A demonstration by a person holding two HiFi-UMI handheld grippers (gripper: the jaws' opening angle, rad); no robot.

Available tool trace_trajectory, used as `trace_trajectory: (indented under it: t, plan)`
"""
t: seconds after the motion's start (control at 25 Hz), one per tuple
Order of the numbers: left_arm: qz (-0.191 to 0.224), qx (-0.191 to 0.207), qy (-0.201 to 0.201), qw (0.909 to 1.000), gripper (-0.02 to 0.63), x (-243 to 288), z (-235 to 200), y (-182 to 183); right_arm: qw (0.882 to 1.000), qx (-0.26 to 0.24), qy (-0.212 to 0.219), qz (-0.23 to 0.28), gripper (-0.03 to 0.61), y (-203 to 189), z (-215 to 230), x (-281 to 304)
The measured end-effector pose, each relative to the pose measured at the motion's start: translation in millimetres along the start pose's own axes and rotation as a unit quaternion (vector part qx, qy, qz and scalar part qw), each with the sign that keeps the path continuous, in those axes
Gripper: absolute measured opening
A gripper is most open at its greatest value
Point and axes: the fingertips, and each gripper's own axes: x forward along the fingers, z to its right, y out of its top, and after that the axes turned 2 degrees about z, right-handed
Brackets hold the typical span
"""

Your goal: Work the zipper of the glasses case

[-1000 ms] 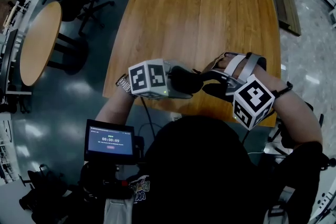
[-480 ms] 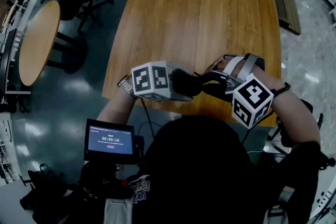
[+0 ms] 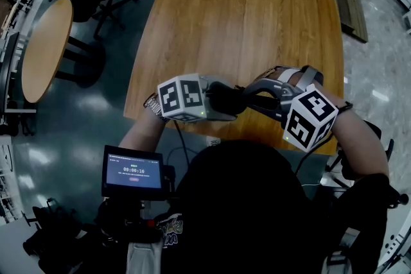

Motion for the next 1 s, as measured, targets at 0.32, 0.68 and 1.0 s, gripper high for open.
trace_trajectory:
  t: [0.32, 0.68, 1.0]
  plan:
    - [0.169, -0.064, -0.093, 0.9791, 0.255, -18, 28, 41, 0.976, 0.139, -0.017, 0.167, 0.006, 21, 10, -30]
    - [0.085, 0.124, 0.148, 0.9775, 0.255, -20, -10, 33, 0.865, 0.400, -0.048, 0.298, 0.006, -1, 24, -38]
    - [0.132, 0.220, 0.313, 0.9146, 0.255, -44, -32, 51, 0.728, 0.582, -0.090, 0.352, 0.005, -26, 40, -46]
